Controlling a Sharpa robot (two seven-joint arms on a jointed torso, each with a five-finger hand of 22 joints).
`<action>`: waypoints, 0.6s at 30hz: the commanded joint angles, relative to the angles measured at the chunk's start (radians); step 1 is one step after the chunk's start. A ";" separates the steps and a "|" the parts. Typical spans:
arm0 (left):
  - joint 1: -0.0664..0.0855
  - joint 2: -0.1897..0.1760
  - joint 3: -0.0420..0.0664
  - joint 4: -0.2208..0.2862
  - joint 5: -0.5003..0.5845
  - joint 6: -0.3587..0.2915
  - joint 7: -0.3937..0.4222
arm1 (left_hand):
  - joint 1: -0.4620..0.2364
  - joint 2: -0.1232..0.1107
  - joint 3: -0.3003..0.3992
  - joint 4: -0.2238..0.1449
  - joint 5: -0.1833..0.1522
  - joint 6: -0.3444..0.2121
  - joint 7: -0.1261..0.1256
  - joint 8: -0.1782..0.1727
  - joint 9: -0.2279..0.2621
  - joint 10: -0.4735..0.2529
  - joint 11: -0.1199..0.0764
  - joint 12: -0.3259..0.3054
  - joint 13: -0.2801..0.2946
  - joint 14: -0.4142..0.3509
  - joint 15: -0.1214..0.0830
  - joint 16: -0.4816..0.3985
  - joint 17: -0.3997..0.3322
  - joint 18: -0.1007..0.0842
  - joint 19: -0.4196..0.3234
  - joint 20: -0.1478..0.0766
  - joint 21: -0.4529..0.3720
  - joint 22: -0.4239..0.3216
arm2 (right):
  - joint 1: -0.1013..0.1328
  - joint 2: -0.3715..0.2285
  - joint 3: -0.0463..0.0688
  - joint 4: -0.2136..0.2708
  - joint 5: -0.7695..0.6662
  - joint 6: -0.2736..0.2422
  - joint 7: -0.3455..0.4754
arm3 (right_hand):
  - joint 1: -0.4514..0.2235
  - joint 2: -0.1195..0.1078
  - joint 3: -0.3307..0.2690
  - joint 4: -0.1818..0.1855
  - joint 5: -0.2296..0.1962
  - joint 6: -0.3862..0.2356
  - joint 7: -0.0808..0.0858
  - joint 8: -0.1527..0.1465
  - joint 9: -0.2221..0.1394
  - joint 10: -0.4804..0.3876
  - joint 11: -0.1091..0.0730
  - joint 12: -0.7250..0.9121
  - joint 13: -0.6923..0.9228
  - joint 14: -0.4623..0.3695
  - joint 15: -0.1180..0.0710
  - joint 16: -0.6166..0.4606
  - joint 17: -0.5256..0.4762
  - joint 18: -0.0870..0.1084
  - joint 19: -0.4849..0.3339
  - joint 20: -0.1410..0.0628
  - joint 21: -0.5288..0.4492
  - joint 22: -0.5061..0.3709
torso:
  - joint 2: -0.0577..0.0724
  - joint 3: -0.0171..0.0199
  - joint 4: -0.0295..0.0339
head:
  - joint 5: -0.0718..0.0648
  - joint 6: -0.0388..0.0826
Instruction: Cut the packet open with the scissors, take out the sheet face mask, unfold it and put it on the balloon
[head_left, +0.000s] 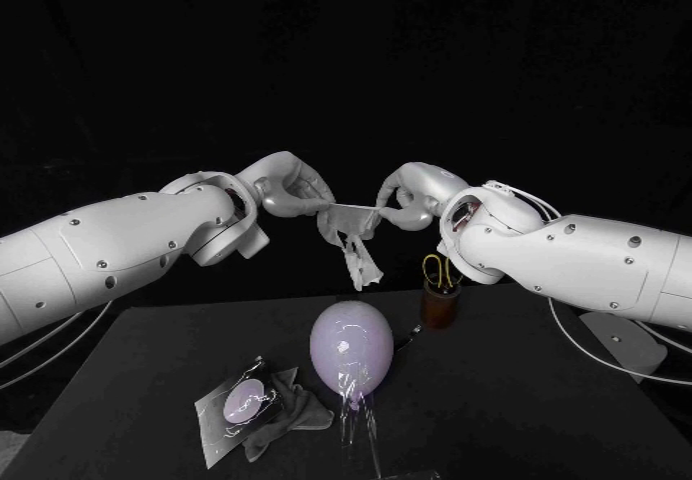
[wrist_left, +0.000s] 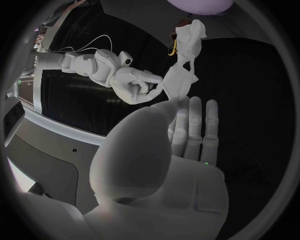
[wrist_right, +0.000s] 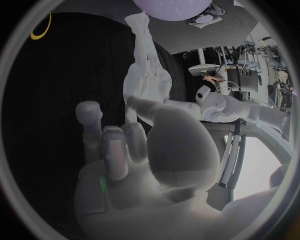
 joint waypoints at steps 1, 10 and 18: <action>0.004 -0.003 0.002 -0.007 -0.061 0.042 -0.055 | -0.014 -0.001 0.007 -0.002 -0.002 0.007 -0.001 -0.006 0.077 0.004 -0.003 0.008 0.004 0.012 -0.002 0.006 0.003 0.004 -0.001 -0.006 0.021 0.015 | 0.009 -0.005 0.001 -0.002 -0.035 -0.021 -0.021 | 0.000 0.006 0.004 0.001 0.005 0.009 -0.003 0.038 0.026 0.048 -0.005 0.007 0.143 0.103 -0.008 0.004 0.252 0.009 0.005 0.002 0.006 0.001 | 0.001 -0.0008 0.0000 | -0.003 0.000; 0.004 0.013 0.000 -0.016 -0.077 0.013 -0.067 | -0.026 -0.011 0.029 -0.015 -0.002 0.018 -0.002 -0.020 0.087 0.035 -0.012 0.021 0.011 0.064 -0.017 0.029 0.012 0.021 0.003 -0.014 0.100 0.069 | 0.024 -0.009 0.002 0.023 -0.019 -0.016 -0.014 | 0.000 0.005 0.004 0.001 0.005 0.010 -0.003 0.038 0.026 0.049 -0.005 0.007 0.143 0.103 -0.008 0.004 0.252 0.009 0.005 0.002 0.005 0.001 | -0.001 0.0000 -0.0014 | -0.002 0.001; 0.002 0.017 -0.002 -0.021 -0.080 -0.043 -0.060 | -0.020 -0.022 0.038 -0.031 -0.001 0.028 0.001 -0.023 0.095 0.058 -0.015 0.021 0.013 0.095 -0.026 0.045 0.020 0.032 0.010 -0.019 0.133 0.089 | 0.037 -0.010 0.003 0.033 -0.029 -0.019 -0.015 | -0.001 0.005 0.004 0.001 0.005 0.010 -0.004 0.038 0.026 0.049 -0.006 0.007 0.143 0.103 -0.008 0.004 0.253 0.008 0.006 0.002 0.007 0.002 | 0.000 0.0003 -0.0016 | -0.004 0.003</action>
